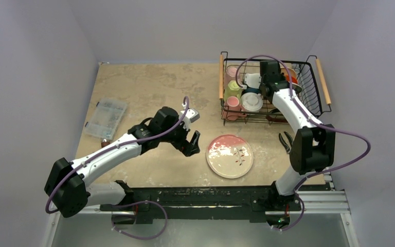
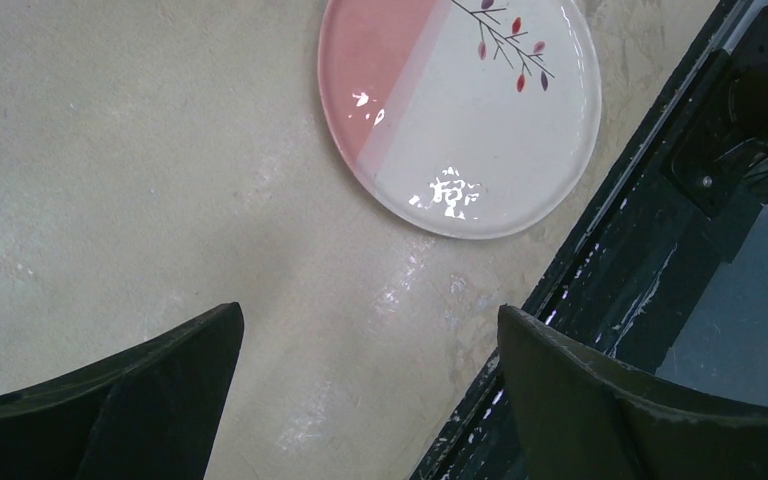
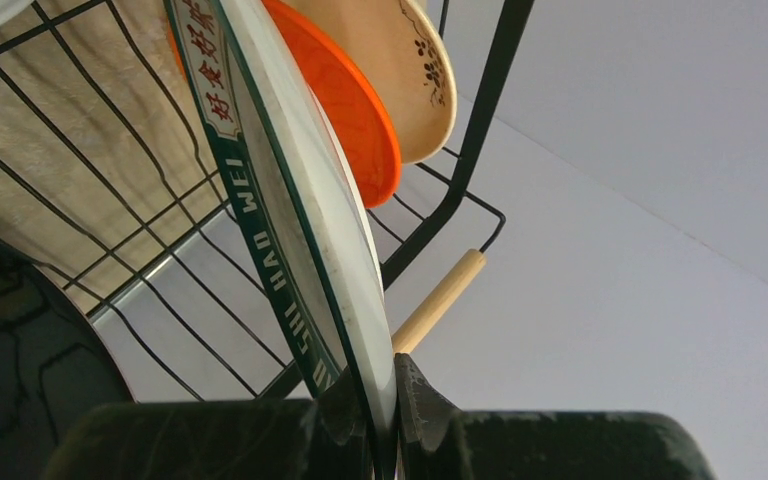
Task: Load the mixed dishes into the dish rack
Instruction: Insert the plate into the dish rack.
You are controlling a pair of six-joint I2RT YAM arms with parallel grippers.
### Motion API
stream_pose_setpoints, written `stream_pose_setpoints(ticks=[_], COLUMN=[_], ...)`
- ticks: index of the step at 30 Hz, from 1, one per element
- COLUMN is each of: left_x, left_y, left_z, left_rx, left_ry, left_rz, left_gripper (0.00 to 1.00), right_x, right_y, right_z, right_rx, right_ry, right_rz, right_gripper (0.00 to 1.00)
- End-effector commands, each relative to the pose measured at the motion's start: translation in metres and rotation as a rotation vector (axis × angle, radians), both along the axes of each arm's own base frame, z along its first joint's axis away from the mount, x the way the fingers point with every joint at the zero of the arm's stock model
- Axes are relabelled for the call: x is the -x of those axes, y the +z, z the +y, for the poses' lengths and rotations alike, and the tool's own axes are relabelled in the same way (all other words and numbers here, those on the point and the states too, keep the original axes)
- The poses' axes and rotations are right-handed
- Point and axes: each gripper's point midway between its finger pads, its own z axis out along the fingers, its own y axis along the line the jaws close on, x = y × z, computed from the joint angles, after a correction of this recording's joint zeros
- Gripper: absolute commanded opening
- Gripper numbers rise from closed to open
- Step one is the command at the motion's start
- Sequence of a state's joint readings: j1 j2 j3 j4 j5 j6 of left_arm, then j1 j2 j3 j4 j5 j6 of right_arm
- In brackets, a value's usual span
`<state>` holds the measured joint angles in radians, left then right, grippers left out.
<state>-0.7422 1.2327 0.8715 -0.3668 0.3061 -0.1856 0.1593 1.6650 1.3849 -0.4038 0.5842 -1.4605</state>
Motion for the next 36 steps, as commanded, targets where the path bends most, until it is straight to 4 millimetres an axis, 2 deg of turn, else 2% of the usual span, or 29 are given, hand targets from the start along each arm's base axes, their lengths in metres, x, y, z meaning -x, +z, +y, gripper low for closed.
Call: stream_pose_setpoints(ticks=[1, 12, 21, 25, 36], left_x=[-0.008, -0.009, -0.007, -0.007, -0.007], left_y=[0.016, 0.017, 0.016, 0.016, 0.014], left_z=[-0.009, -0.008, -0.008, -0.006, -0.007], left_rx=[0.032, 0.031, 0.035, 0.030, 0.028], left_ry=[-0.022, -0.022, -0.025, -0.025, -0.027], left_rz=[-0.057, -0.066, -0.061, -0.061, -0.062], left_gripper=[0.97, 0.97, 0.97, 0.97, 0.97], right_x=[-0.003, 0.019, 0.021, 0.015, 0.010], right_y=[0.013, -0.012, -0.026, -0.029, -0.023], right_z=[-0.005, -0.017, -0.019, -0.022, -0.043], right_rx=[0.015, 0.021, 0.032, 0.040, 0.055], right_ry=[-0.007, -0.022, -0.011, -0.018, -0.094], right_rz=[-0.050, 0.022, 0.061, 0.052, -0.017], right_gripper=[0.00, 0.00, 0.00, 0.00, 0.24])
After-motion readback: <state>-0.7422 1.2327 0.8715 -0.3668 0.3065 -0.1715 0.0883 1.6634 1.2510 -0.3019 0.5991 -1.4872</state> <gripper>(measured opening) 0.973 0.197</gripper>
